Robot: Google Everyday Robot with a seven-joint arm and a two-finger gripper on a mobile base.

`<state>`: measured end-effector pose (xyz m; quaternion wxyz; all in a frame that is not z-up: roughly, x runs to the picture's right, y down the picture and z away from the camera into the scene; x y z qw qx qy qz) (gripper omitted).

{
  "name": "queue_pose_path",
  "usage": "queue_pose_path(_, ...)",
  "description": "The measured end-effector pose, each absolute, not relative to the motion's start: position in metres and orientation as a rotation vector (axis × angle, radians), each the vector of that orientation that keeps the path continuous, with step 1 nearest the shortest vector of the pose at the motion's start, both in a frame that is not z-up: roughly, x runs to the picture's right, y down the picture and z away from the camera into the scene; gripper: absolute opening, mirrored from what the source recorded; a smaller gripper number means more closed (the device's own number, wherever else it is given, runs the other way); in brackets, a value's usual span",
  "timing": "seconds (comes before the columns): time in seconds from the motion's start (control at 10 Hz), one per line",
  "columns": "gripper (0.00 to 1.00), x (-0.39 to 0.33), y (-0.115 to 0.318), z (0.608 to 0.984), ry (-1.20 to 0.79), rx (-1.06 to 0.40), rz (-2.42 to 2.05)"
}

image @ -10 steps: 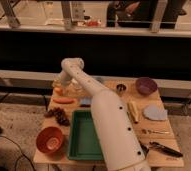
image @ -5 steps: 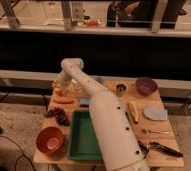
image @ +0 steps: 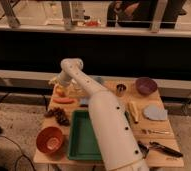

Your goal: Place apple in table surface

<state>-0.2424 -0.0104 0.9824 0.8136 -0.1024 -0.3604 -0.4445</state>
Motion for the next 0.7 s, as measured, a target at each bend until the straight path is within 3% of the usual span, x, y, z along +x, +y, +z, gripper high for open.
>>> queue_pose_path(0.7,0.78,-0.232,-0.032,0.962,-0.719,-0.198,-0.961)
